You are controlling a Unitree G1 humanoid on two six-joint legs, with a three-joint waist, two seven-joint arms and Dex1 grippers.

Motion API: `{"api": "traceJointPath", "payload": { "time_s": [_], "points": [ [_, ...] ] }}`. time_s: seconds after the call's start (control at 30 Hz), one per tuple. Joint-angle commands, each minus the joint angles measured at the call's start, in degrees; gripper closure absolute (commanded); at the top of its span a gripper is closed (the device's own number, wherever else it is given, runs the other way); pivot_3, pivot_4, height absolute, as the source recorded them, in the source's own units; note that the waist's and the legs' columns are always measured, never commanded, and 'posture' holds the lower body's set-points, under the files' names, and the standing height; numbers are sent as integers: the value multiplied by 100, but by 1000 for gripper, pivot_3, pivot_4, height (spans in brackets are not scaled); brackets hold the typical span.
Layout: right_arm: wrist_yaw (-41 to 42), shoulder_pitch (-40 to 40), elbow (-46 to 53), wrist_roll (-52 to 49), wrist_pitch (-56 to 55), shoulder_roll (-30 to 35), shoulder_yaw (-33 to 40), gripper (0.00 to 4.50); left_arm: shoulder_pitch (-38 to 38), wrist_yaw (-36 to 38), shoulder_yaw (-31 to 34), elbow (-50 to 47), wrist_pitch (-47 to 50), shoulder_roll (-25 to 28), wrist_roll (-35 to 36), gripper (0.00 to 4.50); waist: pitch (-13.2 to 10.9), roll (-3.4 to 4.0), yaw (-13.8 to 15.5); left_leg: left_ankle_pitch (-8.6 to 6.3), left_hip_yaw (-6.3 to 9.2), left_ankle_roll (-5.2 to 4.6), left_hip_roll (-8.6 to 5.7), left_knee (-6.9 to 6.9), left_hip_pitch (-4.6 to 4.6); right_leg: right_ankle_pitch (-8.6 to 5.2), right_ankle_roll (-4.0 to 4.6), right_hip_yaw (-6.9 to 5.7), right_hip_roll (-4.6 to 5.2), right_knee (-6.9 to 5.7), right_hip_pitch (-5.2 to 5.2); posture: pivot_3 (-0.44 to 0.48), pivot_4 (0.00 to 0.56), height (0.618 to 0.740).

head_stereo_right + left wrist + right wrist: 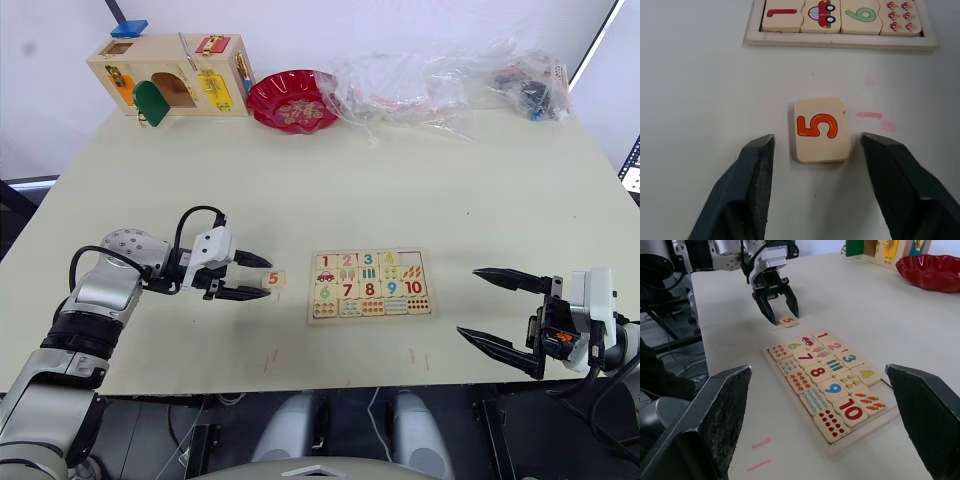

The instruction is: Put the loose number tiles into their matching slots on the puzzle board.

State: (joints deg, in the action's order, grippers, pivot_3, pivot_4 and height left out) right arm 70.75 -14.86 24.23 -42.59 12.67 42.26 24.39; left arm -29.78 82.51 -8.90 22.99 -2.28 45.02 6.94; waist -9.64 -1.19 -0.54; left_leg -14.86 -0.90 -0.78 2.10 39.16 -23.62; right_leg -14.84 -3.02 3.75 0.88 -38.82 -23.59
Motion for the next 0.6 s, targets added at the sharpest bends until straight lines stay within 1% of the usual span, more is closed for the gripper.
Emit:
{"api": "traceJointPath", "payload": {
  "time_s": [0.03,0.4,0.6],
  "points": [
    [-30,8,178,-49,-68,-2,25,0,128,-42,-60,-142,14,39,-88,1390,0,1,-1,0,0,0,0,0,0,0,0,0,0,0,0,0,150,740],
    [-25,85,97,-15,-99,33,-29,0,334,-382,-65,-522,382,4,-86,1390,3,4,17,0,0,0,0,0,0,0,0,0,2,0,1,0,150,740],
    [17,73,66,-8,-106,27,-14,0,394,-436,-97,-557,395,7,-131,1390,5,8,18,0,0,0,-1,0,1,0,0,0,2,0,2,0,150,740]
  ]
}}
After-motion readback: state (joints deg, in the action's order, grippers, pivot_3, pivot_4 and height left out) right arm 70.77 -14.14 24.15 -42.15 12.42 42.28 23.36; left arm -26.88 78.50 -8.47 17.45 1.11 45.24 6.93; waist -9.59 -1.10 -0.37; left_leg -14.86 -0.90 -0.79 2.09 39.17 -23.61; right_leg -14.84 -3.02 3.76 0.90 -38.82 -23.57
